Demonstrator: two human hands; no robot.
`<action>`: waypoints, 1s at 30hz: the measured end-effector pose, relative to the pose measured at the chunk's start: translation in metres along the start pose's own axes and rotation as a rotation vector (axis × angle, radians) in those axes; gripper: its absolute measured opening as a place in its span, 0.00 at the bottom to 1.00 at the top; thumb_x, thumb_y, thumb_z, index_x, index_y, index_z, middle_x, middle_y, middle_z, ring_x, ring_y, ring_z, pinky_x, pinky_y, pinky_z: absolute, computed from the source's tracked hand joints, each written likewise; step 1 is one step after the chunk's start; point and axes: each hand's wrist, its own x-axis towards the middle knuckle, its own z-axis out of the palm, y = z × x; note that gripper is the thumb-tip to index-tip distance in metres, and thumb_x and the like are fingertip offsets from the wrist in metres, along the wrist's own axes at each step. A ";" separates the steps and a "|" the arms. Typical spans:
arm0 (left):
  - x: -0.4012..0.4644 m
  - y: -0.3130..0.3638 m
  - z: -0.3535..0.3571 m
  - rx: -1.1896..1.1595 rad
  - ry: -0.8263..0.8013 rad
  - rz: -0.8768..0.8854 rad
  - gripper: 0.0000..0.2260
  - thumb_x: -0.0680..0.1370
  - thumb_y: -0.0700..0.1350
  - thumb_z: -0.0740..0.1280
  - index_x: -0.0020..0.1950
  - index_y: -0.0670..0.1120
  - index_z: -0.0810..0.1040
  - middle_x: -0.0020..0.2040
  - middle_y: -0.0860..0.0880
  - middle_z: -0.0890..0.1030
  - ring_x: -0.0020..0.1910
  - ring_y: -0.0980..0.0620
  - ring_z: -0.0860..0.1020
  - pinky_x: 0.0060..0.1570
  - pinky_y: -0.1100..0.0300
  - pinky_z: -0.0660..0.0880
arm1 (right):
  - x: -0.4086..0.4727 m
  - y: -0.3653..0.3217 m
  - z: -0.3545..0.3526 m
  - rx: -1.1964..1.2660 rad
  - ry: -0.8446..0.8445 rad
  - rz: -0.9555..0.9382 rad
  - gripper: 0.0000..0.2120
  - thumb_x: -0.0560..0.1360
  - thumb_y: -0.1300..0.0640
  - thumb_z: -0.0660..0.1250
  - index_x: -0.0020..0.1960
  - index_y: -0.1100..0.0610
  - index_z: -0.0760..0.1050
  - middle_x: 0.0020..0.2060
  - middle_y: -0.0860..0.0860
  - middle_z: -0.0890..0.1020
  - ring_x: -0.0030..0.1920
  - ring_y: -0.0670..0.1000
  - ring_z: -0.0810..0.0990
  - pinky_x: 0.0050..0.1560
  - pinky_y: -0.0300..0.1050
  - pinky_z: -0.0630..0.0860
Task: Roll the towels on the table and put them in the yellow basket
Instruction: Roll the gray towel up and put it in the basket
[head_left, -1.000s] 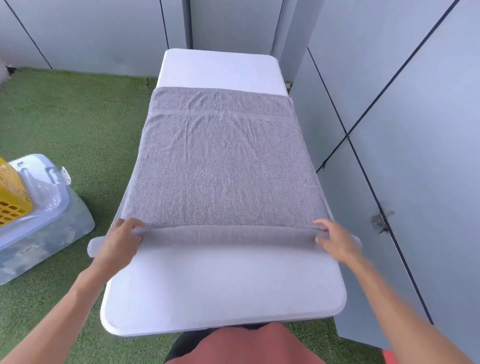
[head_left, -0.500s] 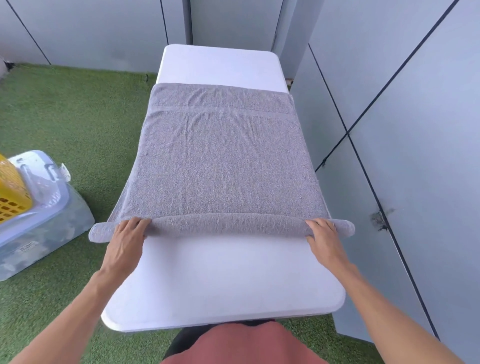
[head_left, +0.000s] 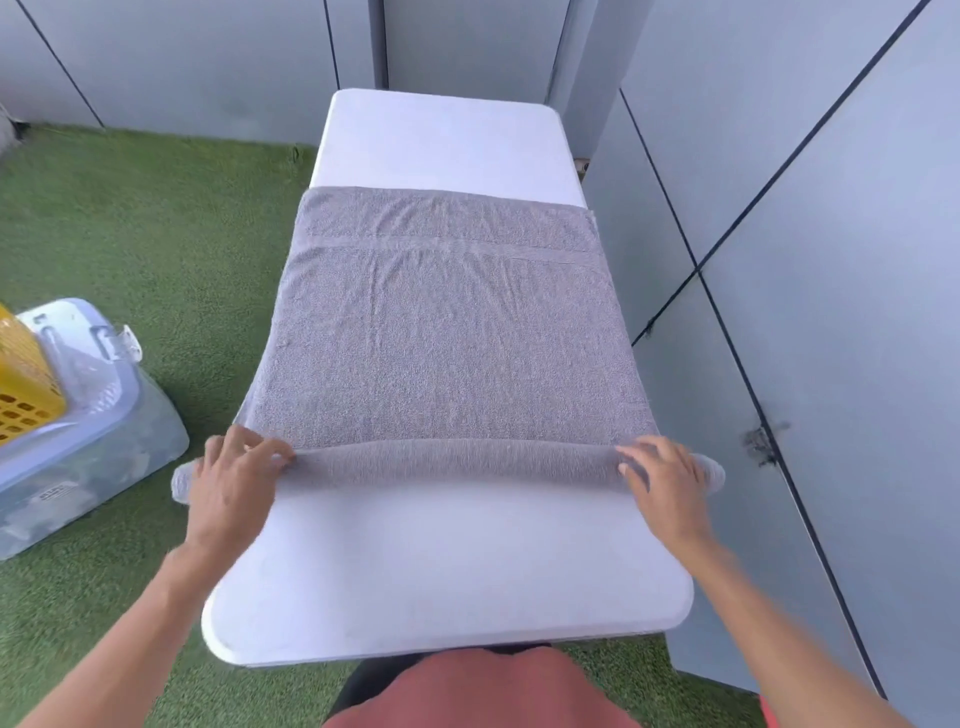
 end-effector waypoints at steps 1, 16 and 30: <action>-0.011 0.002 0.007 0.013 0.038 0.061 0.05 0.77 0.41 0.67 0.51 0.46 0.80 0.49 0.43 0.74 0.48 0.38 0.72 0.45 0.45 0.70 | -0.008 -0.001 0.007 -0.081 0.014 -0.033 0.14 0.75 0.50 0.67 0.60 0.51 0.79 0.58 0.50 0.77 0.61 0.55 0.73 0.62 0.55 0.66; -0.007 -0.008 0.020 0.031 -0.251 0.125 0.18 0.74 0.33 0.69 0.64 0.39 0.75 0.55 0.42 0.78 0.57 0.38 0.75 0.58 0.46 0.71 | 0.020 0.010 -0.019 0.004 -0.739 -0.016 0.17 0.75 0.53 0.68 0.64 0.50 0.73 0.58 0.47 0.78 0.61 0.50 0.76 0.60 0.44 0.70; -0.013 -0.007 0.009 -0.056 0.029 0.096 0.15 0.75 0.36 0.69 0.61 0.43 0.78 0.55 0.42 0.78 0.53 0.35 0.73 0.55 0.40 0.70 | -0.032 0.004 0.006 -0.189 -0.049 -0.055 0.25 0.75 0.44 0.67 0.69 0.49 0.70 0.64 0.47 0.72 0.66 0.53 0.67 0.66 0.54 0.56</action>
